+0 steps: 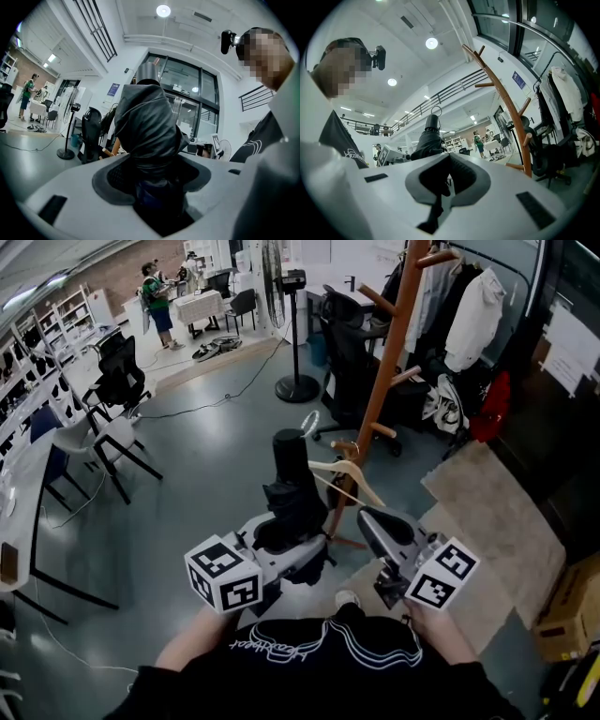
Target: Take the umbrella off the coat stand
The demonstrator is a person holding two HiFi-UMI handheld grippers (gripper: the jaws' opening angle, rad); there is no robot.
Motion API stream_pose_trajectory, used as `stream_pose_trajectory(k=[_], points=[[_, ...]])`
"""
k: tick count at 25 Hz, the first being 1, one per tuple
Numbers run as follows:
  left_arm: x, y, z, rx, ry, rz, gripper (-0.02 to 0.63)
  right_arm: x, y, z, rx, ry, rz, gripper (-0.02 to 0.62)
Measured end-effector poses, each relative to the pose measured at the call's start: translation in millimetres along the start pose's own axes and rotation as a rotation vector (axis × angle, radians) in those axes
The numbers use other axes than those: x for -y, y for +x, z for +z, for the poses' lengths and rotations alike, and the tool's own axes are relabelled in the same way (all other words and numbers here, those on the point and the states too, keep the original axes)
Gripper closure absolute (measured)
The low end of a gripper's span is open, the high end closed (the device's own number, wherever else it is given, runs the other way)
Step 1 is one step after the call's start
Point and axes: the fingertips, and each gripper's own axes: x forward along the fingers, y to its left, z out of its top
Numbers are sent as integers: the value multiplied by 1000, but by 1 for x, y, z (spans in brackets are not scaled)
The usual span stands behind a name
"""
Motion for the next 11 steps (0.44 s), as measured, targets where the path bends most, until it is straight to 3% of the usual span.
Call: stream_pose_trajectory(k=[11], points=[[-1,0,-5,-14,9,2,360,6,-2,-4,19,19,-9,594]])
